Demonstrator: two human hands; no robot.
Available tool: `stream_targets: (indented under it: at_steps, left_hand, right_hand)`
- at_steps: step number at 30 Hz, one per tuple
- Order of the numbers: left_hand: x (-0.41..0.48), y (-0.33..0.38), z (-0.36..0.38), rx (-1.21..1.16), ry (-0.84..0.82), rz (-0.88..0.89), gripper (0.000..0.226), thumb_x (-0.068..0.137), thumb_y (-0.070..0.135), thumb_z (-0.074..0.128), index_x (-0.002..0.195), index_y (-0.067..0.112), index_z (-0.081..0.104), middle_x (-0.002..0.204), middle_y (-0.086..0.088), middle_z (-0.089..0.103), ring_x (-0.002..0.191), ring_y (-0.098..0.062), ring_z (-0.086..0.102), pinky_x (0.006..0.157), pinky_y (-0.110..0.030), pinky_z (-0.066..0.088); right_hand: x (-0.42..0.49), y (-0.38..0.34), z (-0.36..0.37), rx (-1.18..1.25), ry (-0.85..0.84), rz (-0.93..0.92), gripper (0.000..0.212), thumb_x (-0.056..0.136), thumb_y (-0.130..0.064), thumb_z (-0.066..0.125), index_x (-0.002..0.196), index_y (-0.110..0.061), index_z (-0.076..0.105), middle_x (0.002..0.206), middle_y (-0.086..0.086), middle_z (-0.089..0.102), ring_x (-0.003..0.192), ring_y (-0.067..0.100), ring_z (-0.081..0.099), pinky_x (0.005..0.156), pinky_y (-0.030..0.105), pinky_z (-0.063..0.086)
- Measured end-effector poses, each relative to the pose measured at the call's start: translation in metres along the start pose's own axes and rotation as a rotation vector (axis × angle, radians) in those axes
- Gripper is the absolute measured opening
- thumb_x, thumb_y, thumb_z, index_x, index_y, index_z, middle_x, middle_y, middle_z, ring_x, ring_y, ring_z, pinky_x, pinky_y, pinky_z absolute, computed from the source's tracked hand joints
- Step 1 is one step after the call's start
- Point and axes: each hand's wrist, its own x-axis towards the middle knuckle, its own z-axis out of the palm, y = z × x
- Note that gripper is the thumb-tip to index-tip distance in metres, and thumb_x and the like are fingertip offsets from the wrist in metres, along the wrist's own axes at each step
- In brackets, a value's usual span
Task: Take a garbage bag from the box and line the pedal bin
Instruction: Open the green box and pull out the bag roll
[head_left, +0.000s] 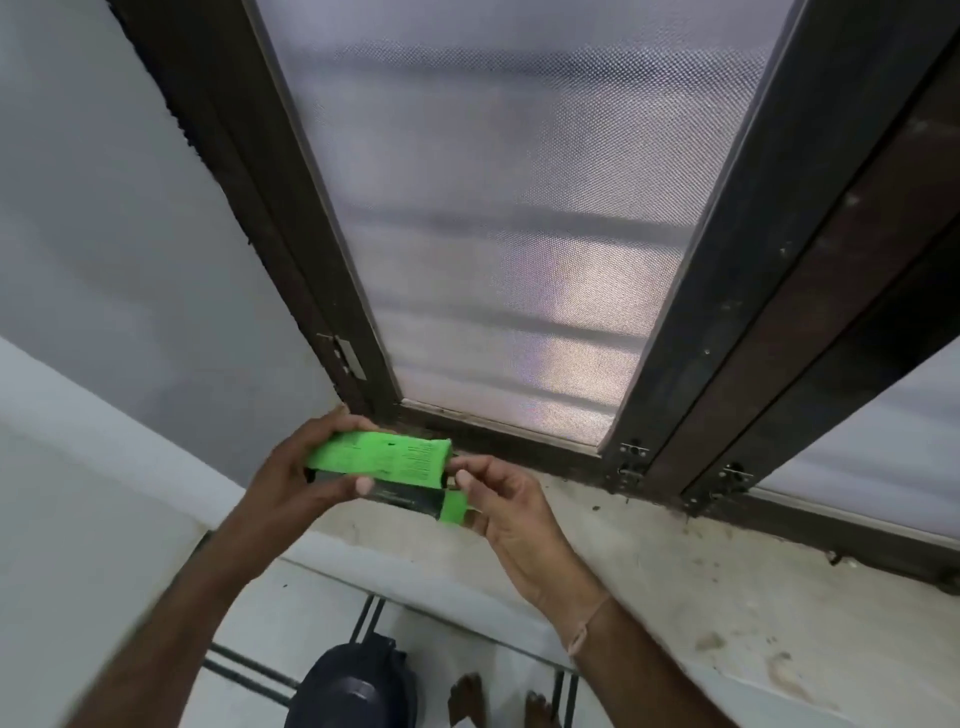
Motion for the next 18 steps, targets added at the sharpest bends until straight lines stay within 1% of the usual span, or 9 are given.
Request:
stream_targets:
  at_steps: [2, 4, 5, 8, 9, 11, 13, 16, 18]
  left_hand:
    - [-0.005, -0.009, -0.002, -0.107, -0.020, -0.034, 0.041, 0.078, 0.009, 0.084, 0.109, 0.033, 0.073, 0.117, 0.007, 0.071, 0.108, -0.005, 0.063, 0.083, -0.016, 0.054]
    - [-0.007, -0.018, -0.003, -0.155, -0.011, -0.061, 0.046, 0.084, -0.005, 0.075, 0.110, 0.033, 0.072, 0.115, 0.008, 0.072, 0.105, -0.005, 0.065, 0.081, -0.013, 0.053]
    - [-0.007, -0.022, -0.005, -0.177, -0.008, -0.070, 0.046, 0.084, -0.004, 0.077, 0.111, 0.032, 0.071, 0.116, 0.009, 0.072, 0.107, -0.007, 0.065, 0.082, -0.014, 0.053]
    - [-0.007, -0.026, -0.010, -0.216, -0.025, -0.083, 0.042, 0.075, 0.025, 0.078, 0.115, 0.031, 0.069, 0.125, 0.003, 0.070, 0.114, -0.014, 0.064, 0.087, -0.019, 0.053]
    - [-0.007, -0.027, -0.012, -0.223, -0.030, -0.081, 0.044, 0.073, 0.029, 0.077, 0.116, 0.030, 0.069, 0.129, 0.001, 0.068, 0.118, -0.017, 0.063, 0.089, -0.022, 0.053]
    - [-0.006, -0.026, -0.013, -0.251, -0.045, -0.065, 0.046, 0.073, 0.028, 0.077, 0.117, 0.029, 0.068, 0.138, -0.004, 0.065, 0.126, -0.024, 0.060, 0.097, -0.034, 0.050]
    - [-0.006, -0.025, -0.013, -0.285, -0.074, -0.040, 0.045, 0.074, 0.026, 0.076, 0.118, 0.027, 0.067, 0.143, -0.007, 0.062, 0.131, -0.030, 0.057, 0.102, -0.045, 0.045]
    - [-0.004, -0.023, -0.011, -0.315, -0.098, -0.024, 0.044, 0.073, 0.023, 0.075, 0.116, 0.025, 0.066, 0.145, -0.007, 0.061, 0.133, -0.030, 0.057, 0.101, -0.045, 0.044]
    - [-0.002, -0.023, -0.010, -0.323, -0.107, -0.024, 0.044, 0.073, 0.022, 0.074, 0.116, 0.025, 0.065, 0.146, -0.006, 0.061, 0.135, -0.030, 0.056, 0.102, -0.046, 0.043]
  right_hand:
    - [-0.001, -0.005, 0.005, -0.110, -0.013, -0.024, 0.022, 0.096, 0.005, 0.063, 0.116, 0.003, 0.072, 0.104, 0.010, 0.077, 0.083, 0.017, 0.074, 0.071, 0.028, 0.061]
    - [-0.001, -0.009, 0.011, -0.205, -0.031, -0.061, 0.027, 0.094, 0.008, 0.065, 0.119, 0.001, 0.073, 0.101, 0.009, 0.076, 0.072, 0.015, 0.074, 0.066, 0.025, 0.061]
    - [0.000, -0.010, 0.015, -0.270, -0.039, -0.093, 0.028, 0.093, 0.009, 0.067, 0.118, -0.002, 0.074, 0.101, 0.008, 0.075, 0.069, 0.011, 0.072, 0.064, 0.025, 0.061]
    - [0.003, -0.015, 0.018, -0.570, -0.019, -0.229, 0.029, 0.086, 0.003, 0.077, 0.113, -0.007, 0.079, 0.103, 0.008, 0.069, 0.072, 0.002, 0.063, 0.065, 0.023, 0.059]
    - [0.005, -0.017, 0.017, -0.659, -0.003, -0.280, 0.027, 0.084, -0.002, 0.081, 0.110, -0.010, 0.080, 0.103, 0.007, 0.068, 0.074, 0.003, 0.063, 0.066, 0.022, 0.057]
    - [0.006, -0.023, 0.017, -0.775, 0.023, -0.374, 0.024, 0.080, -0.014, 0.087, 0.103, -0.013, 0.082, 0.101, 0.000, 0.066, 0.078, 0.005, 0.064, 0.067, 0.022, 0.054]
    - [0.006, -0.030, 0.018, -0.841, 0.022, -0.433, 0.024, 0.078, -0.024, 0.086, 0.101, -0.015, 0.084, 0.100, -0.007, 0.065, 0.081, 0.007, 0.065, 0.069, 0.029, 0.056]
    - [0.005, -0.041, 0.020, -0.939, 0.008, -0.472, 0.018, 0.081, -0.027, 0.081, 0.097, -0.019, 0.084, 0.100, -0.010, 0.063, 0.091, 0.011, 0.066, 0.076, 0.041, 0.059]
    - [0.003, -0.046, 0.020, -1.016, -0.002, -0.480, 0.013, 0.083, -0.028, 0.079, 0.094, -0.021, 0.083, 0.103, -0.013, 0.061, 0.094, 0.010, 0.065, 0.075, 0.035, 0.057]
